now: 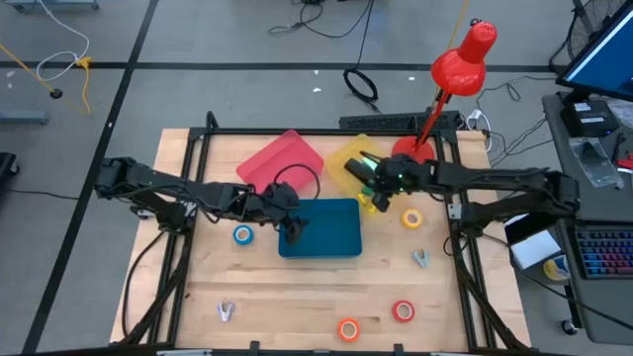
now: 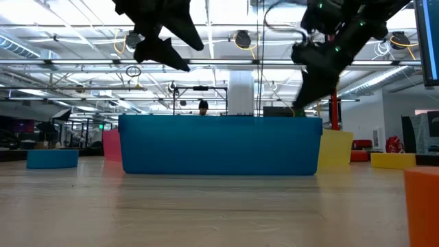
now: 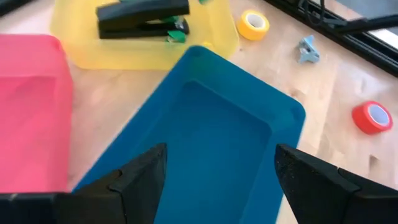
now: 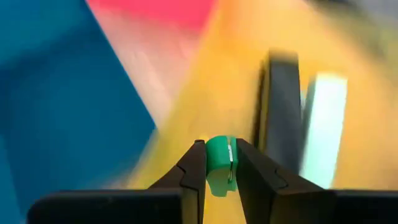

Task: Pick and place Stapler, Stapler remover, tape
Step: Put the green stapler into the yellow bin, then put the yellow tape into the pink bin

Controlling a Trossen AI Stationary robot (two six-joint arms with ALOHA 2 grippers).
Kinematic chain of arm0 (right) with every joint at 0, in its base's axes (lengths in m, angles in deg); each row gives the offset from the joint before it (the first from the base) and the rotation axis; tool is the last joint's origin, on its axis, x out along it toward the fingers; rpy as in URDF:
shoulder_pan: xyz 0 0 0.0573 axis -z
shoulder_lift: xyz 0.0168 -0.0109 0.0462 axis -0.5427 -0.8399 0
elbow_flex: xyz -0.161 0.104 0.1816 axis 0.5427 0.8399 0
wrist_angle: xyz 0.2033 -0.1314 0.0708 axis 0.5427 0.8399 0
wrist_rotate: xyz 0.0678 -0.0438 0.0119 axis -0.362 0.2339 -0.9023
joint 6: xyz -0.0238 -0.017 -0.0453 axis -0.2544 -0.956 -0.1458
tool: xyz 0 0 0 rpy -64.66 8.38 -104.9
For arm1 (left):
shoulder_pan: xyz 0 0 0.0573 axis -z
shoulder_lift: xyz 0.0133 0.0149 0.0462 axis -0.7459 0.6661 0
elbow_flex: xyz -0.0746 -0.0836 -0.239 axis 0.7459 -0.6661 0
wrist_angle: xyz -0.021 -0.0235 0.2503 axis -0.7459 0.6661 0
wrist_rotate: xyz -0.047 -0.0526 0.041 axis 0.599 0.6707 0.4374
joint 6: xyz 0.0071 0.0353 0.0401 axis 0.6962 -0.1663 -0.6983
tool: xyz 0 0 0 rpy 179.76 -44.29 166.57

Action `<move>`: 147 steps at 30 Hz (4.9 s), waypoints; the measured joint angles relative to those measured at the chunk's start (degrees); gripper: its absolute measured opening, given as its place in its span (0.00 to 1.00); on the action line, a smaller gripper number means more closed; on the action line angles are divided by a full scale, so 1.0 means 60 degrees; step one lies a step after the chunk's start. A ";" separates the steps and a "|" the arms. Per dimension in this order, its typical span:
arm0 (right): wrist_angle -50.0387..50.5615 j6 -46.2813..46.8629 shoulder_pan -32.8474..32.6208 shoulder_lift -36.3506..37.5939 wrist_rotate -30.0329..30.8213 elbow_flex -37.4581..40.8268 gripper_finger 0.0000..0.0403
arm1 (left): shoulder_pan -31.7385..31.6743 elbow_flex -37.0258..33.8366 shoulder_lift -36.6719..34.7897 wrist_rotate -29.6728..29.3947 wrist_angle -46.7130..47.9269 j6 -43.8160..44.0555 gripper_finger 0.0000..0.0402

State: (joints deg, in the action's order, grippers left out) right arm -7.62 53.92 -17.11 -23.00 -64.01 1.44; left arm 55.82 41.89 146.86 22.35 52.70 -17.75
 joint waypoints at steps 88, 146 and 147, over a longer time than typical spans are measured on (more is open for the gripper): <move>0.4398 0.6124 -0.0016 0.1715 -0.1294 0.2740 0.52 | 0.0249 -0.0015 0.0000 -0.0481 0.0666 0.0269 0.73; -1.0155 0.6455 -0.2585 -0.0819 -0.1814 0.1448 0.08 | 0.0278 -0.0007 0.0004 0.2061 -0.4921 0.0437 0.73; -1.0138 0.6341 -0.2584 -0.1020 -0.1814 0.1243 0.08 | 0.0278 -0.0007 0.0004 0.2061 -0.4955 0.0437 0.73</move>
State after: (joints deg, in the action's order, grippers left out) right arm -68.45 91.97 -32.62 -29.12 -74.90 8.89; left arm 57.49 41.84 146.89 34.72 22.97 -15.13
